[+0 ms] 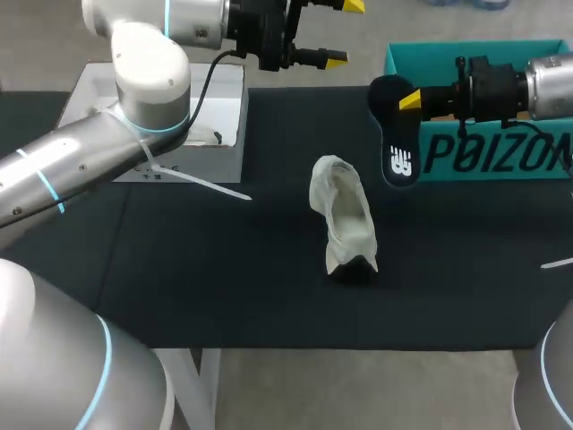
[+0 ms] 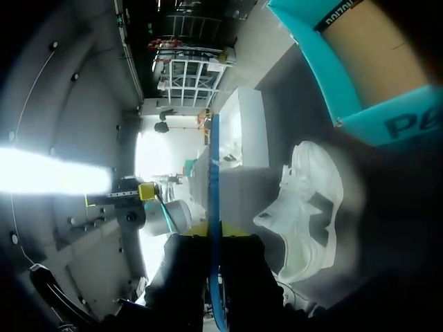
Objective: Take the shoe out of the shoebox, open the shoe tongue, remove and reinsert the insole, then place the shoe into the shoebox
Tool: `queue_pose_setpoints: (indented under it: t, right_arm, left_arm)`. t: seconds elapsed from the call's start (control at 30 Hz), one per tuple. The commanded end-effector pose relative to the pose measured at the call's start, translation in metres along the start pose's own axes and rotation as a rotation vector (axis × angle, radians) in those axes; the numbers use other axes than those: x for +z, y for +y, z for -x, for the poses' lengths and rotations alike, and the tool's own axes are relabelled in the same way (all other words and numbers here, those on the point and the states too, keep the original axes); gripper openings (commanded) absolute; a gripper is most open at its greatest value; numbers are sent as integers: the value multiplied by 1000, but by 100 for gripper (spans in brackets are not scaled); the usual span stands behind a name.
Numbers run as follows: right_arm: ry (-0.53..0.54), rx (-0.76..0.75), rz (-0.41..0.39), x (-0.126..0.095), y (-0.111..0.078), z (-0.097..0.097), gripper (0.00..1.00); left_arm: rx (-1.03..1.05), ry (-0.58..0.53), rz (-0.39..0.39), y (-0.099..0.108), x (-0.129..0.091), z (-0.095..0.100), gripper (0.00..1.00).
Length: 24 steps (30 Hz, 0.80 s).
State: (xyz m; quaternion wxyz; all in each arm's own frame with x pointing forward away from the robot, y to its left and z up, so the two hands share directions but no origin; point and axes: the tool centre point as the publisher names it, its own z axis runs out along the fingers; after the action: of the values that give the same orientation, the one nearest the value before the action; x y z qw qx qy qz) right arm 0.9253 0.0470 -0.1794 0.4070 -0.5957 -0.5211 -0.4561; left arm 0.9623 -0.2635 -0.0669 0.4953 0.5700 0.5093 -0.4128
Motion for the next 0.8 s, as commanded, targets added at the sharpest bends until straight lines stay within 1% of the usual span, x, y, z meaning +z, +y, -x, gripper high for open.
queue_pose_setpoints:
  t: [0.03,0.1,0.2,0.23,0.3,0.33,0.4,0.43,0.47,0.53,0.6,0.67,0.77,0.8]
  right_arm:
    - [6,-18,14,-9,-2,-12,0]
    - [43,-50,20,-12,0,-18,0]
    - [76,-84,22,-14,5,-26,0]
    - [75,-86,22,-14,6,-28,0]
    - [68,-95,21,-12,10,-32,0]
    - [68,-98,19,-11,11,-34,0]
    - [73,-108,17,-9,13,-37,0]
    - [78,-112,17,-8,15,-38,0]
    - [83,-118,16,-6,16,-39,0]
    - [95,-132,12,-3,18,-42,0]
    - [102,-146,8,0,20,-45,0]
    - [108,-155,4,3,20,-48,0]
    - [115,-163,1,7,20,-50,0]
    - [117,-164,0,8,19,-50,0]
  left_arm:
    - [235,-111,-40,-15,-7,-25,100]
    - [235,-104,-35,-19,-7,-31,100]
    - [219,-107,-29,-24,-8,-34,100]
    - [222,-106,-15,-24,-8,-34,100]
    - [189,-122,-13,-24,-7,-33,100]
    - [180,-113,-7,-24,-6,-33,100]
    - [103,-112,-18,-28,-4,-30,100]
    - [95,-96,3,-30,-2,-29,100]
    - [101,-105,-8,-33,0,-28,100]
    - [94,-86,2,-39,3,-26,100]
    - [101,-74,-5,-46,6,-25,100]
    - [96,-84,-1,-49,10,-25,100]
    - [56,-107,20,-52,17,-27,100]
    - [38,-117,43,-53,19,-29,100]
